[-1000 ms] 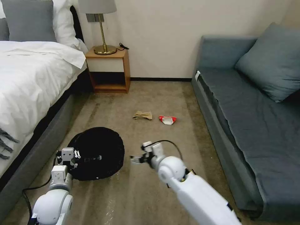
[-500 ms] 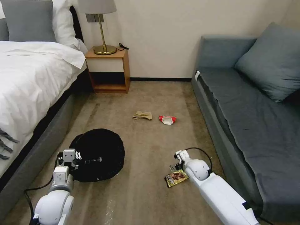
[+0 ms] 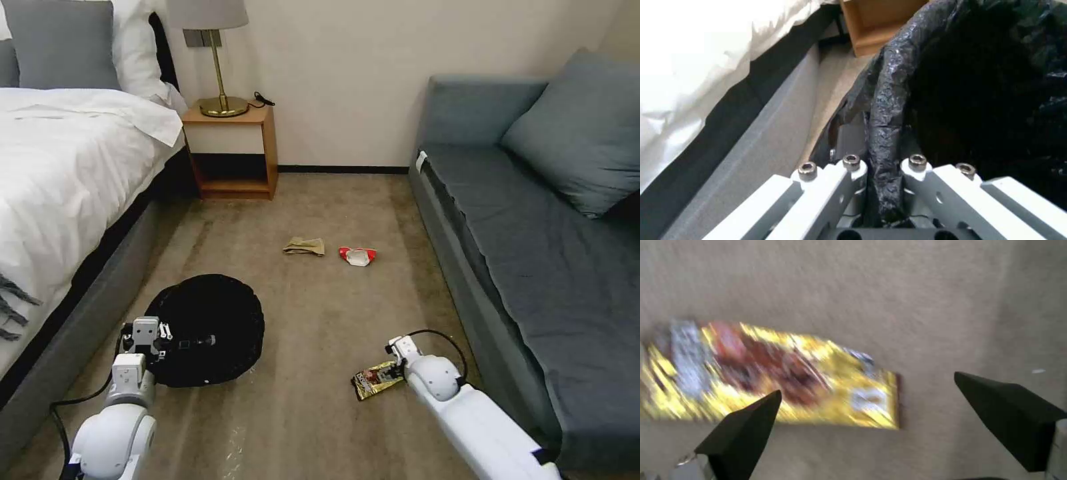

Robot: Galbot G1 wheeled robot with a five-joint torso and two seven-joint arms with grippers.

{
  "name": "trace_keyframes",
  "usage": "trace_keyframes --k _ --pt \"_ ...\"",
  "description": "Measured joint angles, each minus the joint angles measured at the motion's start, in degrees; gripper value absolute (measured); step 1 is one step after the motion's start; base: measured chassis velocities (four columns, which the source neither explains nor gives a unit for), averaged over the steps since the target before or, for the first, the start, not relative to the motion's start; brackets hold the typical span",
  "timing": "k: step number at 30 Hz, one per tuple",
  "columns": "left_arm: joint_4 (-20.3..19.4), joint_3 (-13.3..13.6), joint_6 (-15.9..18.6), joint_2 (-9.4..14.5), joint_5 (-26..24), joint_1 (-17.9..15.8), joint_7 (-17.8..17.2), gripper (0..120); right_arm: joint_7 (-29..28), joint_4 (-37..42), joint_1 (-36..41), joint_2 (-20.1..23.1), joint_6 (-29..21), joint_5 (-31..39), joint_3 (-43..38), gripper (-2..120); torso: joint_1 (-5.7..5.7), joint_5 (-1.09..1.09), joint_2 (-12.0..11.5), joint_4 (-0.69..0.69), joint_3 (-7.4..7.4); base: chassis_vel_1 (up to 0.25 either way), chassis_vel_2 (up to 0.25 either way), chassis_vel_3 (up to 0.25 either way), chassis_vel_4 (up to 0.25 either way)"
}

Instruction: Pick up the trash bin, then pick up the garbage on the floor and place it into the trash bin.

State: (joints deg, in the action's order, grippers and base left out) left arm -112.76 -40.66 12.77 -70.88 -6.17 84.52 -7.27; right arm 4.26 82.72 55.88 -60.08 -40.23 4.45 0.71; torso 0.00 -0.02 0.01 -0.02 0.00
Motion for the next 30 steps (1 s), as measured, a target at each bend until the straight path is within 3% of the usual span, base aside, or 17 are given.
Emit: trace_keyframes --k 8,14,30 --pt "-0.01 0.37 -0.30 -0.80 0.60 0.19 0.02 2 1.68 3.54 4.42 3.80 6.86 -18.96 4.29 100 0.00 0.02 0.00 0.02 0.00 0.000 0.000 0.000 0.000" --pt "0.02 0.62 -0.49 -1.14 0.96 0.38 0.04 2 1.31 1.96 4.82 3.16 9.44 -22.38 5.20 100 0.00 0.02 0.00 0.02 0.00 0.000 0.000 0.000 0.000" --pt "1.12 0.63 -0.96 -1.67 1.13 0.43 0.10 2 -1.79 -7.36 1.62 -0.84 14.15 -23.27 5.88 100 0.00 0.02 -0.01 0.02 0.00 0.000 0.000 0.000 0.000"
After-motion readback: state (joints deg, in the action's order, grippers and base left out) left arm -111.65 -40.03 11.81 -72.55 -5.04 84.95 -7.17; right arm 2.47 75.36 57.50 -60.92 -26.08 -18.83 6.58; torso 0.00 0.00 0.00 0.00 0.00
